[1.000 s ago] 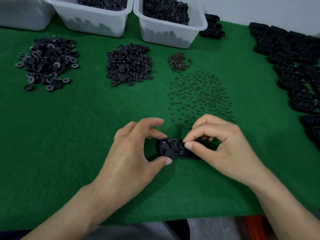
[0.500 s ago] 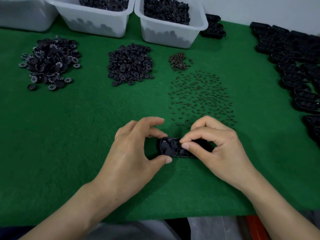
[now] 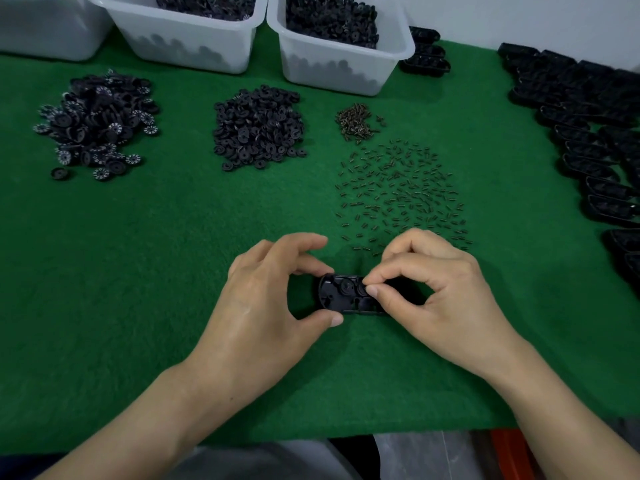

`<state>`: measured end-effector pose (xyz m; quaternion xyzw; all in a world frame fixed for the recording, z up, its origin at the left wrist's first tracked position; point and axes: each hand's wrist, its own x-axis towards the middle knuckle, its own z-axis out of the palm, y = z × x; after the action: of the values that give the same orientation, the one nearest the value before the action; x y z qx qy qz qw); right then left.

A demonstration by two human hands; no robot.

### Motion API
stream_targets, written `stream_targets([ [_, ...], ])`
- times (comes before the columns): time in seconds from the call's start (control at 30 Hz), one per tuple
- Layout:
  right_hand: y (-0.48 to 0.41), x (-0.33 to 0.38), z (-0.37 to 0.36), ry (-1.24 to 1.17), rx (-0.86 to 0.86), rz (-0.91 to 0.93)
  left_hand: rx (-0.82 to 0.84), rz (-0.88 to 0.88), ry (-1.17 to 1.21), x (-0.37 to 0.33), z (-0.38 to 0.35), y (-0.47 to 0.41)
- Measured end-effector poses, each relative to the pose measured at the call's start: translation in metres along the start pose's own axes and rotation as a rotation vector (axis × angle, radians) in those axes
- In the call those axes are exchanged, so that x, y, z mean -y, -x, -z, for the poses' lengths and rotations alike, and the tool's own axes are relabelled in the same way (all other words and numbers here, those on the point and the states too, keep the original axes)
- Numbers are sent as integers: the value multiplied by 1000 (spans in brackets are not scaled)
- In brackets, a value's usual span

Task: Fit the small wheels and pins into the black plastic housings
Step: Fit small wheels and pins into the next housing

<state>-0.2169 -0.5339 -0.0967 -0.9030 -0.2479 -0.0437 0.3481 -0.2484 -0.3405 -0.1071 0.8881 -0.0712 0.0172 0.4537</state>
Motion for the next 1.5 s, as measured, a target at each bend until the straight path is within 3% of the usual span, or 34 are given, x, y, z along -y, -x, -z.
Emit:
stream_targets([
  [0.2,-5,2,4,27,52,17,1,5,7,0,0,0],
  [0.33,-9,-6,17,-102,-8,-84,7,7,13,0,0,0],
  [0.43,-16,-13,24,-27,-38,-161,12,7,12,0,0,0],
  [0.7,-38,-4,23,311,226,-35,13,-5,-6,1,-1,0],
  [0.93,-45,-2,20,393,307,-33,6,-3,-8,1,0,0],
  [1.17,-8,-8,24,-90,73,-108,9,7,1,0,0,0],
  [1.5,9,-10,3,-107,-41,-51,1,-6,-3,0,-1,0],
])
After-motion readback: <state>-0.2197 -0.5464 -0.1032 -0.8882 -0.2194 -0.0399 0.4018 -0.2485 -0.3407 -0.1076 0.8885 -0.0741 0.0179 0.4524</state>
